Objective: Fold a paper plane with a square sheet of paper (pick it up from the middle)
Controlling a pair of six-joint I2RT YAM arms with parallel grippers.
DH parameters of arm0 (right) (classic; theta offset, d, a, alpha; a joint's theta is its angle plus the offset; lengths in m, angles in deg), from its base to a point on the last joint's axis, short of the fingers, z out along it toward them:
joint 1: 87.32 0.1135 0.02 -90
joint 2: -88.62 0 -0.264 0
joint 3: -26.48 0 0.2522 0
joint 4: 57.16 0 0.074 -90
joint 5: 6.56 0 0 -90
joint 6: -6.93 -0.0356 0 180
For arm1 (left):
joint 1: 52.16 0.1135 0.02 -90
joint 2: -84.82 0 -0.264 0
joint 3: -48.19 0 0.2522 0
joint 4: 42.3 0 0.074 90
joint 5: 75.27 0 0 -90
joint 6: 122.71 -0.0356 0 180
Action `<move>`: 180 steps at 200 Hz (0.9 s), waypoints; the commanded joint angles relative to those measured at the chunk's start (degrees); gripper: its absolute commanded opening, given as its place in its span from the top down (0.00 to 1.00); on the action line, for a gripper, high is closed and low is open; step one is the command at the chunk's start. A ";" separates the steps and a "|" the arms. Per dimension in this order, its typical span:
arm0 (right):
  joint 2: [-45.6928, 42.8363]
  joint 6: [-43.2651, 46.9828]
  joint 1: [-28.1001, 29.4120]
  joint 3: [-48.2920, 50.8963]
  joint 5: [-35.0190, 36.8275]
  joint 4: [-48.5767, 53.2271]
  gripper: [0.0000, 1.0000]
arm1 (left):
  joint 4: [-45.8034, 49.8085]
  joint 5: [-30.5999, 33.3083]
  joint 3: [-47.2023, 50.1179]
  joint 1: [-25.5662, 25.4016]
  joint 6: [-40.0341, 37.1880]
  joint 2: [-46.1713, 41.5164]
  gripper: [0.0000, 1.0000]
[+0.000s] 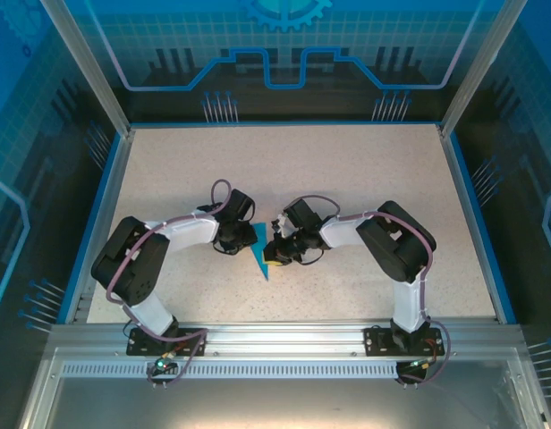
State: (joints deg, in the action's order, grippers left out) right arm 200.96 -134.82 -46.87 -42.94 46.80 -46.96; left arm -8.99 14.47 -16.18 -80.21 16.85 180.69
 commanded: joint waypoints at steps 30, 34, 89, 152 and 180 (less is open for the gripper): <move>3.21 -0.29 -0.47 0.60 -1.12 1.83 0.88 | -1.86 -1.97 2.70 -0.50 0.52 -5.04 0.68; 3.35 -0.32 -0.46 0.51 -1.15 1.88 0.88 | -2.37 -2.33 3.05 -0.49 0.45 -5.55 0.68; 4.48 0.32 -0.53 0.04 -0.63 3.44 0.88 | -9.11 -6.63 7.82 -0.45 0.36 -12.89 0.70; 5.11 1.47 -0.47 -0.54 -0.62 4.77 0.88 | -14.39 -7.38 6.71 -0.40 -0.25 -7.29 0.81; 5.21 1.65 -0.52 -0.67 -0.71 5.11 0.88 | -12.65 -4.08 5.46 -0.38 0.18 -4.32 0.85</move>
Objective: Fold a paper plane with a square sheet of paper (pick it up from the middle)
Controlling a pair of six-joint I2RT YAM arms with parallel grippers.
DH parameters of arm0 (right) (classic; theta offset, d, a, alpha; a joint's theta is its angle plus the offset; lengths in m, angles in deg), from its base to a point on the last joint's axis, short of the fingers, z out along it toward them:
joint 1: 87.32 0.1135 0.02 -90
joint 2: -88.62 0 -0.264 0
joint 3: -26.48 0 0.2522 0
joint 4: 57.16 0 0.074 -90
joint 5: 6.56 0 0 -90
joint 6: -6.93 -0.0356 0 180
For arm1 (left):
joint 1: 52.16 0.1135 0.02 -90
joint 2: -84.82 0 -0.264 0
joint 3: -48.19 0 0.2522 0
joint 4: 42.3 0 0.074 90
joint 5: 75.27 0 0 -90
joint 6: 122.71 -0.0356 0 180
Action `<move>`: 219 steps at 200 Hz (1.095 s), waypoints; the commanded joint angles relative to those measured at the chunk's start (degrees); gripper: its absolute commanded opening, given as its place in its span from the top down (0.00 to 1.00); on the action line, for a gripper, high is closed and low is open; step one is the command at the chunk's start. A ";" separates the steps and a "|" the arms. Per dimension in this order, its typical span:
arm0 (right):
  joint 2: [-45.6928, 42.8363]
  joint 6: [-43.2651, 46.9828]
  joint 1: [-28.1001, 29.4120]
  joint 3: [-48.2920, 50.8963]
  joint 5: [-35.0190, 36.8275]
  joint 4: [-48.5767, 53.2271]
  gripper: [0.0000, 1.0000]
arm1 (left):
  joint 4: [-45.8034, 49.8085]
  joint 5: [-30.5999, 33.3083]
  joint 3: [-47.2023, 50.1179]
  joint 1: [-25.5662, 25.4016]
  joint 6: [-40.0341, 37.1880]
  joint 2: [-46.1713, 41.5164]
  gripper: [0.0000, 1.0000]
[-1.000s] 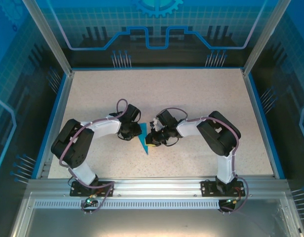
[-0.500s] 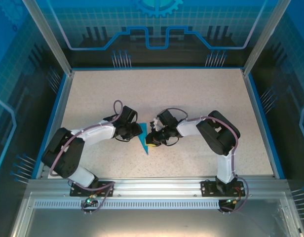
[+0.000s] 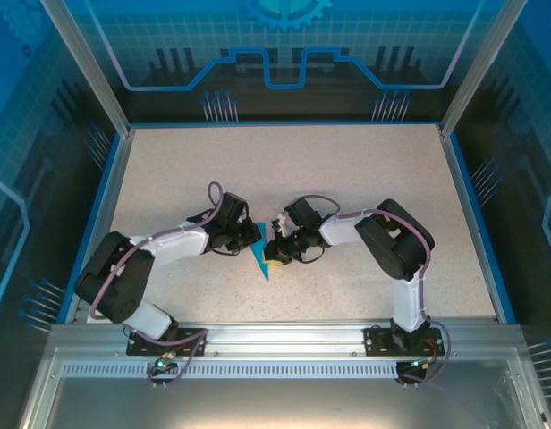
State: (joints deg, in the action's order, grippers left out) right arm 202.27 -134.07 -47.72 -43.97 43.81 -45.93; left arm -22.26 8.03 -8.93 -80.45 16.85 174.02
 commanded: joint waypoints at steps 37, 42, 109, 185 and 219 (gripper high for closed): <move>4.04 1.32 0.31 0.50 2.29 4.28 0.88 | 0.66 4.10 -1.73 -0.15 -0.05 3.94 0.86; 4.07 1.34 0.28 0.46 2.29 4.33 0.88 | 0.79 4.45 -1.73 -0.15 -0.08 4.08 0.86; 4.48 1.78 0.38 0.02 2.12 4.99 0.88 | 1.48 5.72 -1.83 -0.12 -0.34 5.88 0.86; 2.07 2.67 0.48 -0.28 1.35 5.69 0.85 | 2.47 5.81 -2.59 -0.11 -1.22 7.12 0.87; -0.68 4.02 0.96 -0.84 0.98 7.19 0.80 | 2.53 5.81 -2.19 -0.14 -1.13 7.12 0.87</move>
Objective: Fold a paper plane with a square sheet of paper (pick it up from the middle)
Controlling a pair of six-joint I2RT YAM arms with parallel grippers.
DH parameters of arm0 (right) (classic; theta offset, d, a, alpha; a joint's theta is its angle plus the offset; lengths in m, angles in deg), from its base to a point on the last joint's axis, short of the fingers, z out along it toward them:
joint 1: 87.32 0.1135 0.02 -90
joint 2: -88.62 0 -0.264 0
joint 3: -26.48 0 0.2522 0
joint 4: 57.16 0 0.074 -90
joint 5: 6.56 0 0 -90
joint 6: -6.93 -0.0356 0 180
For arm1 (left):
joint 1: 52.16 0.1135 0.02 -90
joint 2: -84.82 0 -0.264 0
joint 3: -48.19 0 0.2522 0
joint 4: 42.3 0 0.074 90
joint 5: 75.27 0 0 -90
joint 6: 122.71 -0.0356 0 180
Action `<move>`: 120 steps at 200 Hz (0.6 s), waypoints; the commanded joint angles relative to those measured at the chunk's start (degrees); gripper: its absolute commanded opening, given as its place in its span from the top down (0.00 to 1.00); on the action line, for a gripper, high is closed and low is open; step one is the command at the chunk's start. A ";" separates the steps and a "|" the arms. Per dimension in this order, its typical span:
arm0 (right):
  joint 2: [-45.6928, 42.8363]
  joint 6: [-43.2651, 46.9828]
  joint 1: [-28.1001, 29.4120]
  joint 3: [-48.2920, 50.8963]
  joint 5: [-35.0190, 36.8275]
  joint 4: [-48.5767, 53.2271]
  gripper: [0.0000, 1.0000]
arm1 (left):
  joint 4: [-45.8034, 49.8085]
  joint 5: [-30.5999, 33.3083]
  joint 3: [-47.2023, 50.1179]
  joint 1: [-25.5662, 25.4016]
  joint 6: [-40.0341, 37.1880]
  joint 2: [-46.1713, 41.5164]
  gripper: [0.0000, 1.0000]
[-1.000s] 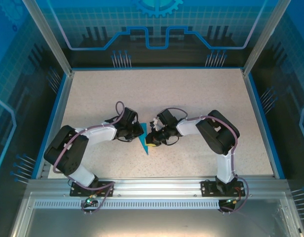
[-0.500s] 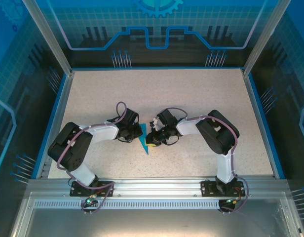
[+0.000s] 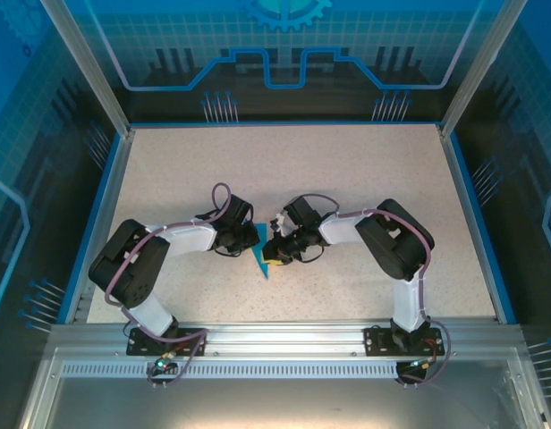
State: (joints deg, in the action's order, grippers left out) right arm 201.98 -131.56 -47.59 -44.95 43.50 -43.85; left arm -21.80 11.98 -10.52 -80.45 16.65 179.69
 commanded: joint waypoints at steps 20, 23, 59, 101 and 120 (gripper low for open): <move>-0.87 1.77 1.67 0.12 0.96 5.89 0.79 | 1.96 1.85 -0.40 -0.17 -0.67 1.41 0.87; -1.00 1.74 1.72 0.15 0.93 5.90 0.79 | 1.93 1.86 -0.34 -0.11 -0.67 1.38 0.87; -2.29 1.35 2.42 1.34 1.36 5.81 0.80 | 1.85 1.86 0.00 -0.17 -0.42 1.17 0.87; -4.75 1.45 3.06 2.26 1.66 6.07 0.78 | 1.63 1.82 0.32 -0.16 -0.24 0.77 0.87; -5.51 1.47 3.08 2.60 2.58 5.98 0.81 | 1.71 1.86 0.30 -0.18 -0.13 0.45 0.87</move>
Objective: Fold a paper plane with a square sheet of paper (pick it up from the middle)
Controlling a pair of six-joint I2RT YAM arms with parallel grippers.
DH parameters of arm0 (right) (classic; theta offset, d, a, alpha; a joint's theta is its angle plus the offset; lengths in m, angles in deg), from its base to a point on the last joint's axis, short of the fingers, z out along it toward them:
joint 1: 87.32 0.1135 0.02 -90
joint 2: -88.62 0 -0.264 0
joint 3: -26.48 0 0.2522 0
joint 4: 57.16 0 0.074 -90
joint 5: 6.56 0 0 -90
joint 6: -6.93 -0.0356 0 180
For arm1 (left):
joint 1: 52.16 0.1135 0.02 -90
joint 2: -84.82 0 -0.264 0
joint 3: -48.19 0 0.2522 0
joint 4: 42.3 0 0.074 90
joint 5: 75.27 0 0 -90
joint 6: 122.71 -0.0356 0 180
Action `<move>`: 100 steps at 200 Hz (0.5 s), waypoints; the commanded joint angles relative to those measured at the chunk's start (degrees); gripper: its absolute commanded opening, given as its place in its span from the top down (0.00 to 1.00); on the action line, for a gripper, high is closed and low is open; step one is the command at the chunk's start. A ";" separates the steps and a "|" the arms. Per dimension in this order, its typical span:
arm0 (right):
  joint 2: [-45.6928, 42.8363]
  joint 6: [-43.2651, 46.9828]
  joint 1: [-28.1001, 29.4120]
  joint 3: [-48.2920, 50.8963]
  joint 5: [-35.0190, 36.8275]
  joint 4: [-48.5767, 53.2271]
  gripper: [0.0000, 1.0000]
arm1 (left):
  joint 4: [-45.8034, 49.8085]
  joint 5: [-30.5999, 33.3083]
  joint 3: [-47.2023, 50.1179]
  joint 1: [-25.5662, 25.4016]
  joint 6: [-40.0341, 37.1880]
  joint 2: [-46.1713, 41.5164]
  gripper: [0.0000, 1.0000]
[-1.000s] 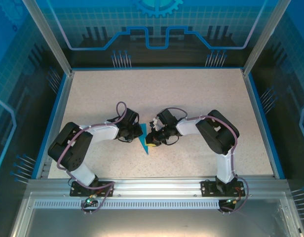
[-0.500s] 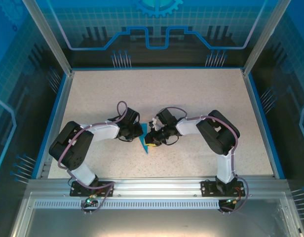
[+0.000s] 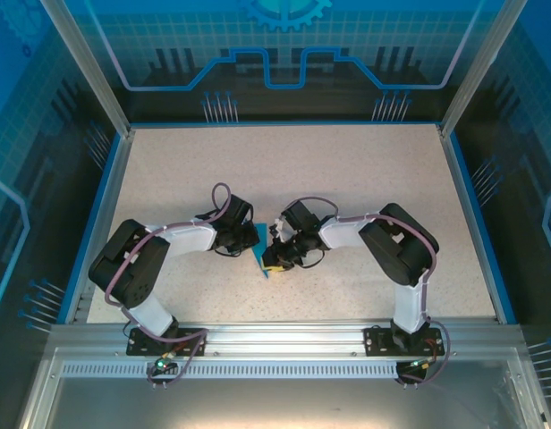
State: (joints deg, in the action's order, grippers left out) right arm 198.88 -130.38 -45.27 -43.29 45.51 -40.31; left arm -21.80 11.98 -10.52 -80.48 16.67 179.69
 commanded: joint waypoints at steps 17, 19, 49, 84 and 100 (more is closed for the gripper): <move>-2.09 0.29 0.87 1.12 1.14 2.14 0.84 | 1.69 1.77 0.35 -0.12 -0.03 0.15 0.87; -2.00 0.29 0.92 1.11 1.18 2.10 0.85 | 1.74 1.78 0.38 -0.08 -0.07 0.10 0.87; -0.67 0.66 1.15 0.87 1.28 1.70 0.91 | 1.62 1.77 0.66 -0.09 0.32 -1.05 0.87; 0.98 2.40 1.83 -0.11 1.84 3.51 0.92 | 1.36 1.10 0.91 -0.16 0.67 -4.12 0.86; 1.45 2.41 2.15 -0.30 1.63 3.50 0.92 | 1.43 0.73 0.87 -0.13 0.52 -5.06 0.85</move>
State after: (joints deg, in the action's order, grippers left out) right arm 198.42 -129.26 -44.47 -43.09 47.22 -39.35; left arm -21.34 12.16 -10.41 -80.45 16.85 177.59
